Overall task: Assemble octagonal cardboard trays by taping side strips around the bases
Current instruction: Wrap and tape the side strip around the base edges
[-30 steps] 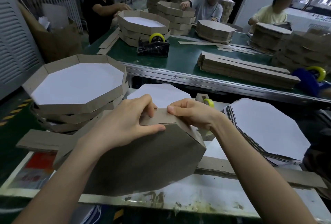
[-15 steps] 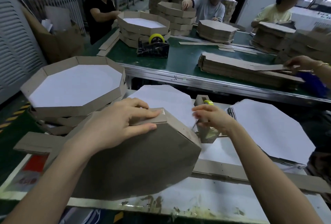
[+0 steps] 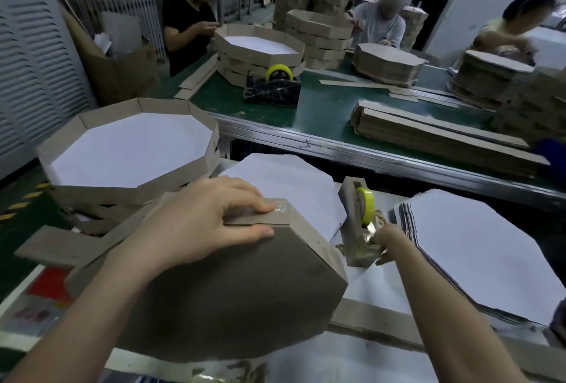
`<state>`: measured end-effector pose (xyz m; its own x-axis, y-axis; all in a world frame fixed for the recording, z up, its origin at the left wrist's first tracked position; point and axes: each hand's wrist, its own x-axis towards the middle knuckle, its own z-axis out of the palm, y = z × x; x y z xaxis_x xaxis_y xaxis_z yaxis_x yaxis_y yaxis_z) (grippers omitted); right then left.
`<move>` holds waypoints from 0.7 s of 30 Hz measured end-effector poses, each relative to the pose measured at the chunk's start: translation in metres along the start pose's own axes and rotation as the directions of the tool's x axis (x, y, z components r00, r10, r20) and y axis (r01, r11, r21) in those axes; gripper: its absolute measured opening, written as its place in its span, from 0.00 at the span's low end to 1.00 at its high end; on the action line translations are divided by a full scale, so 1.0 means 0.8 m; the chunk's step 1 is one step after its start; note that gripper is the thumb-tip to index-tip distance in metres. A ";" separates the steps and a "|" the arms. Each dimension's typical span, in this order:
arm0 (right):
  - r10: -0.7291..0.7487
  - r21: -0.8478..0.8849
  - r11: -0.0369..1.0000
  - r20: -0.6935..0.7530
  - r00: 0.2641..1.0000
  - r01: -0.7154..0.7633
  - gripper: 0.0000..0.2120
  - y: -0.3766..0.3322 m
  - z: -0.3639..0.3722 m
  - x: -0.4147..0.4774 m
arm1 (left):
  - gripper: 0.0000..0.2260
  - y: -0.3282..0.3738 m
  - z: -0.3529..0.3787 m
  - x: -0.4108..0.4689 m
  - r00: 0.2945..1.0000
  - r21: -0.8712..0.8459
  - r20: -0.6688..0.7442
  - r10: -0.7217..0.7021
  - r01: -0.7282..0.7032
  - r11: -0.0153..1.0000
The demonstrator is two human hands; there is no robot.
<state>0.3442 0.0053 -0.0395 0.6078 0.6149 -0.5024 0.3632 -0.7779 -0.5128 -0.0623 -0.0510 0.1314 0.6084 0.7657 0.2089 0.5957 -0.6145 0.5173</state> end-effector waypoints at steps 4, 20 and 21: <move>0.037 0.180 0.982 0.063 0.997 -0.047 0.18 -0.005 -0.007 0.007 | 0.23 -0.001 0.000 0.004 1.000 0.023 -0.010 0.005 -0.005 1.000; -0.010 0.818 0.573 -0.061 0.998 0.055 0.07 0.070 0.023 -0.013 | 0.23 0.007 -0.002 0.006 1.000 -0.007 -0.009 0.029 -0.029 1.000; -0.029 0.811 0.581 -0.069 0.997 0.073 0.06 0.080 0.026 -0.013 | 0.23 0.007 -0.002 0.005 1.000 -0.009 -0.005 0.026 -0.026 1.000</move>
<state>0.3461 -0.0480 -0.0815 0.6443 0.6272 -0.4377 -0.3169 -0.3020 -0.8991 -0.0573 -0.0508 0.1367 0.6209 0.7504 0.2268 0.5748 -0.6325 0.5192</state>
